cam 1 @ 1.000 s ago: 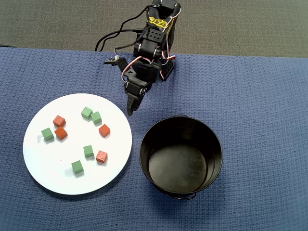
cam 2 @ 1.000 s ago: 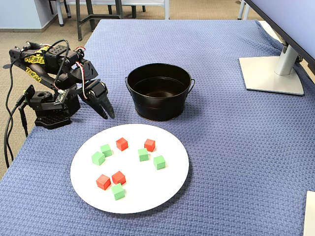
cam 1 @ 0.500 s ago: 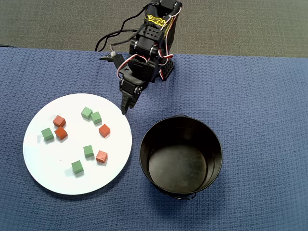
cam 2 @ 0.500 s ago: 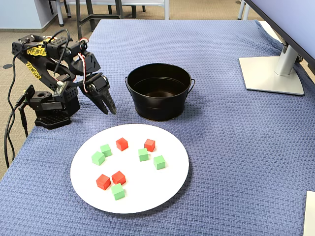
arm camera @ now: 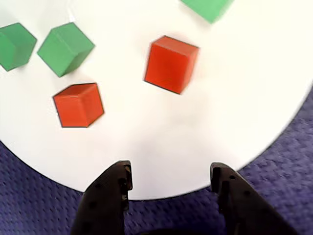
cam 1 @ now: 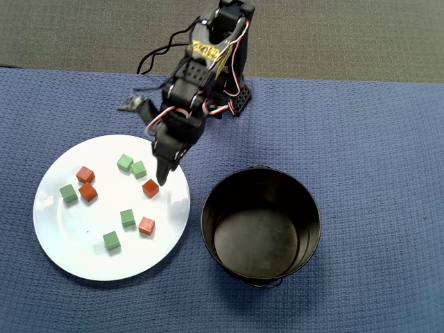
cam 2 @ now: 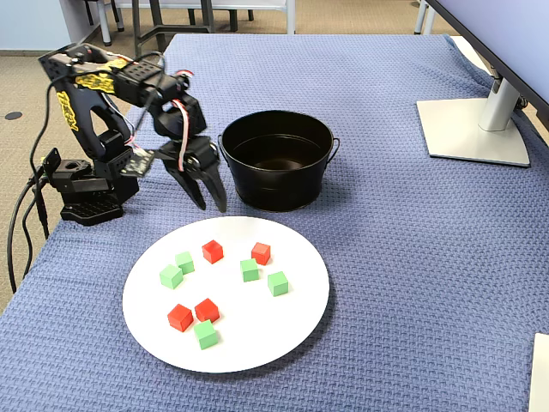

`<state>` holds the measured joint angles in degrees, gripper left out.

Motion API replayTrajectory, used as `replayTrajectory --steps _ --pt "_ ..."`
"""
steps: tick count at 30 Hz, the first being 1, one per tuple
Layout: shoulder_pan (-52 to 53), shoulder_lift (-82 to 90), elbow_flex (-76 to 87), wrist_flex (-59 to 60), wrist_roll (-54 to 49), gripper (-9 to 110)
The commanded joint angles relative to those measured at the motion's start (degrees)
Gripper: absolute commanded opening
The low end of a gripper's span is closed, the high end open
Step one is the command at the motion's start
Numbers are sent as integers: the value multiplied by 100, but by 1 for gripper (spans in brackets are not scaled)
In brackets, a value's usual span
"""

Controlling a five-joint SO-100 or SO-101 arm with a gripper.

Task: Pick up the red cubes from the white plate and place them in the black recipient

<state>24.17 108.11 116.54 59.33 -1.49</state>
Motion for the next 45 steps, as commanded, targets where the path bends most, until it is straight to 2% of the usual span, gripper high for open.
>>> replayTrajectory --steps 1,11,19,27,45 --pt "88 -729 -1063 -185 -202 14" --pt "352 -2777 -3243 62 -290 15" --pt "220 -3674 -4315 422 -281 16" --pt "0 -4122 -4482 694 -905 17" --pt "105 -5317 -5906 1213 -1099 15"
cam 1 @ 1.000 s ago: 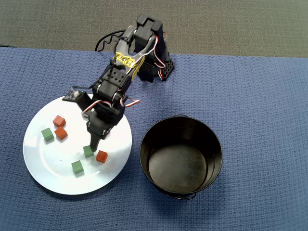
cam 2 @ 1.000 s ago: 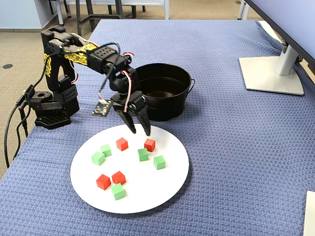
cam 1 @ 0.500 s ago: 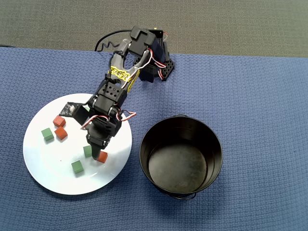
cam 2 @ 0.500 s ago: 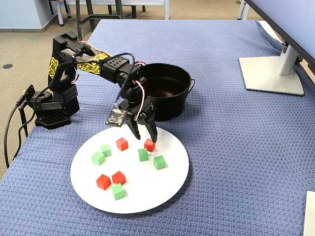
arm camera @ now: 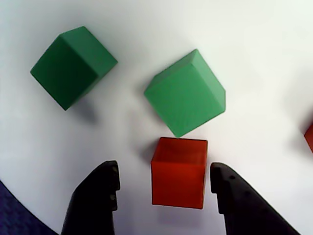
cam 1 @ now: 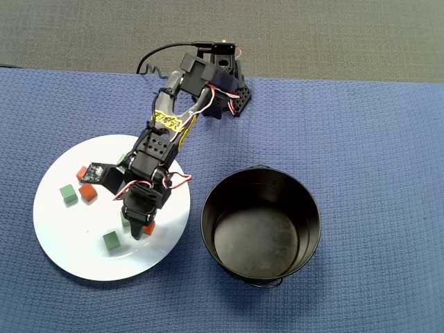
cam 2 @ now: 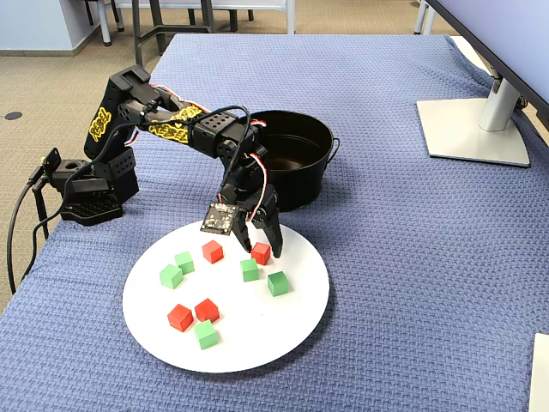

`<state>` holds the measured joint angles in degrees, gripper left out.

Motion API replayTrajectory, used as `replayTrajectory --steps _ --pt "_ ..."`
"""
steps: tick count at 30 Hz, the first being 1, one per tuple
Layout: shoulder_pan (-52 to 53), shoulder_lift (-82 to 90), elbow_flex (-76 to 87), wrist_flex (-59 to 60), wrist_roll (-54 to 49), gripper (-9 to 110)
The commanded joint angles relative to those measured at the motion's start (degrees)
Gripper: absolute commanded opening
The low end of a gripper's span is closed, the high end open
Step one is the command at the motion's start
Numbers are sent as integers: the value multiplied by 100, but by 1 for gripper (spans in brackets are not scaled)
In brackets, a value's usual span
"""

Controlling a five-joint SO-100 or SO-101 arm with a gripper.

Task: Pick up the red cubes from the white plate and place them in the black recipient

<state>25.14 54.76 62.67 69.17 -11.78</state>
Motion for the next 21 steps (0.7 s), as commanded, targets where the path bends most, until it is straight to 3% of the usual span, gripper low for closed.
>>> replayTrajectory --steps 1,5,13,21 --pt "9 -9 -536 255 -79 15" --pt "9 -62 -536 281 -88 14" --pt "26 -141 -536 229 -70 0" --pt "167 888 -264 360 422 0"
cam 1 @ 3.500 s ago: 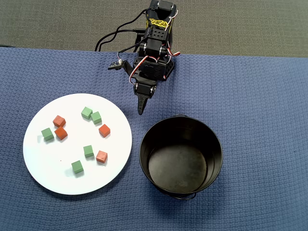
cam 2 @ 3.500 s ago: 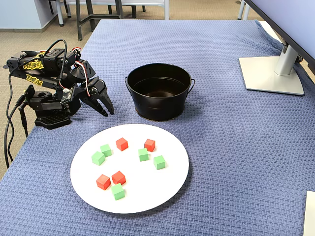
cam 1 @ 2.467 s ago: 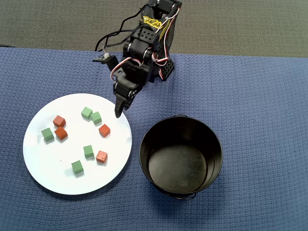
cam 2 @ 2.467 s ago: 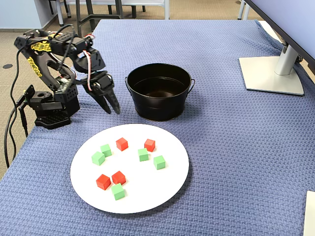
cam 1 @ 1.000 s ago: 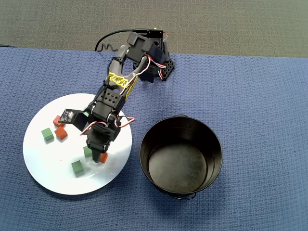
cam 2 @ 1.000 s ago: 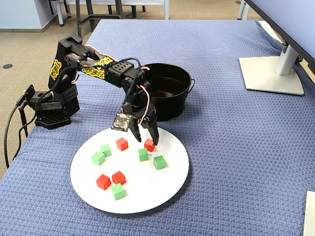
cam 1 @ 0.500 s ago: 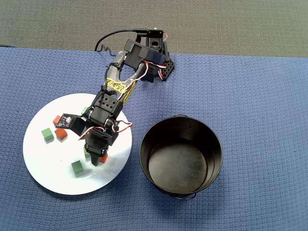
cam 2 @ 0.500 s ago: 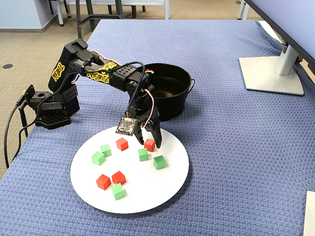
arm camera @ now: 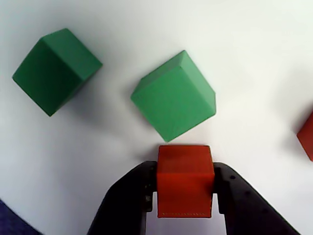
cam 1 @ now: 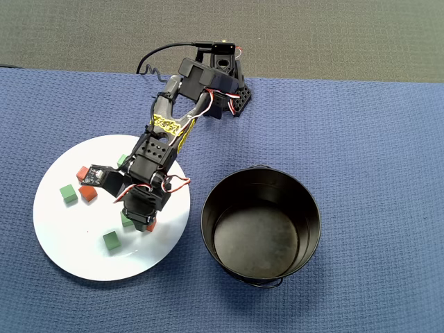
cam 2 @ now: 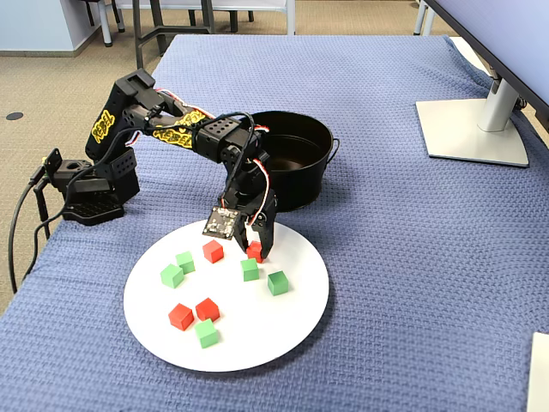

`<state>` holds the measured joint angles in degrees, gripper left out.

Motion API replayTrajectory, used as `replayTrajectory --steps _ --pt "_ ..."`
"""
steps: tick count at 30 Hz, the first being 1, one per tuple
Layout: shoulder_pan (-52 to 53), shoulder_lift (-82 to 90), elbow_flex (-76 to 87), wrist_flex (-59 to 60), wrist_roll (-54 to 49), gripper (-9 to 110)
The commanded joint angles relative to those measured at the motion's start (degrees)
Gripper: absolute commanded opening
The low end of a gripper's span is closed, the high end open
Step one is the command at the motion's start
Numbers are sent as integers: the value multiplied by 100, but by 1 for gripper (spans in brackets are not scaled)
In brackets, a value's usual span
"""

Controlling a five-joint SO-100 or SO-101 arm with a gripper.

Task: Pick up the red cubes from the white plate and place them in the black recipient

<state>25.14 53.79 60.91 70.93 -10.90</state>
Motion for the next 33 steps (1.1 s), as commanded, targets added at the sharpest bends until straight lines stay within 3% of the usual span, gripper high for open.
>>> replayTrajectory --steps 1,10,23,25,28,33 --pt "202 1239 -123 325 404 0" --pt "-272 3806 -44 1046 870 0" --pt "-3753 4764 2057 -413 1204 0" --pt "-4034 4693 2048 -387 1310 14" --pt "-3973 4623 1644 53 1380 24" --pt "-2909 4605 835 642 1020 24"
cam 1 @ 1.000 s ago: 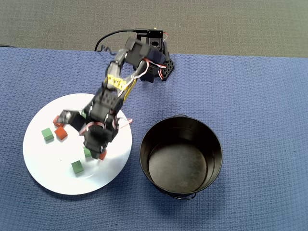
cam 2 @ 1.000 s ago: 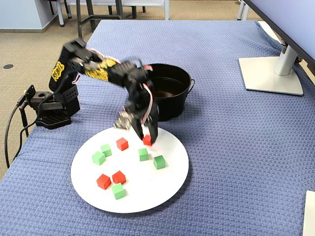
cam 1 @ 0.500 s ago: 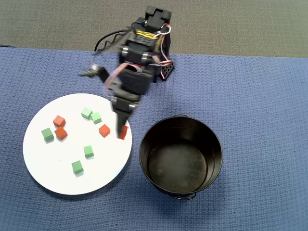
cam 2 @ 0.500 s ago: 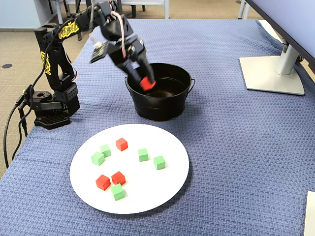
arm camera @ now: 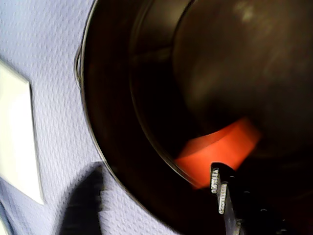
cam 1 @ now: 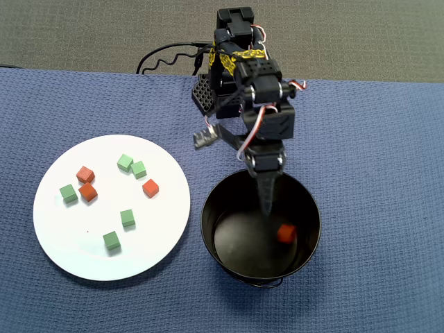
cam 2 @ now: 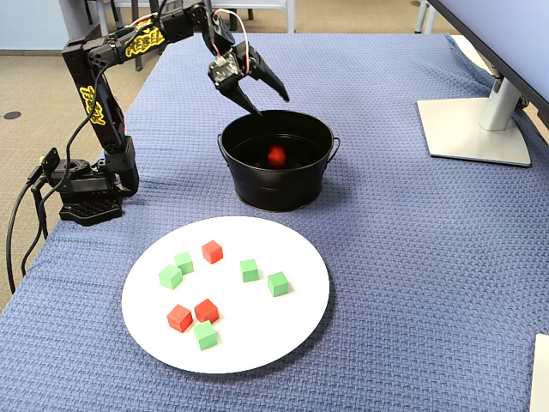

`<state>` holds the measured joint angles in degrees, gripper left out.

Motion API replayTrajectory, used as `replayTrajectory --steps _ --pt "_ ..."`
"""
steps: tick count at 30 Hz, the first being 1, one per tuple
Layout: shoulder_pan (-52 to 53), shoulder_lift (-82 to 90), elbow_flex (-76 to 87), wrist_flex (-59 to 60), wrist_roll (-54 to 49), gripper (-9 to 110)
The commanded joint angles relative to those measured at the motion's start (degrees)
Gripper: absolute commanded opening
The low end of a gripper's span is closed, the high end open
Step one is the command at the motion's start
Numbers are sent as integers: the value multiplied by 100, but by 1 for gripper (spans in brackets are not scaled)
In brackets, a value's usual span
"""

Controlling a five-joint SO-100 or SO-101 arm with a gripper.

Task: Pick up the red cubes from the white plate and place them in the black recipient

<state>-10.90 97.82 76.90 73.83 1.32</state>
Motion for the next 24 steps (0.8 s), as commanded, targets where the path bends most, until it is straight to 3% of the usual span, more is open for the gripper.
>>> replayTrajectory --steps 1,6,11,14,18,24 --pt "967 167 -888 483 -378 23" --pt "2566 -44 -967 1063 -1582 22" --pt "4025 -501 -299 571 -2821 24" --pt "4447 -993 -97 281 -3015 23" --pt "4711 -1556 -97 237 -2373 22" --pt "4816 -2232 -334 519 -457 17"
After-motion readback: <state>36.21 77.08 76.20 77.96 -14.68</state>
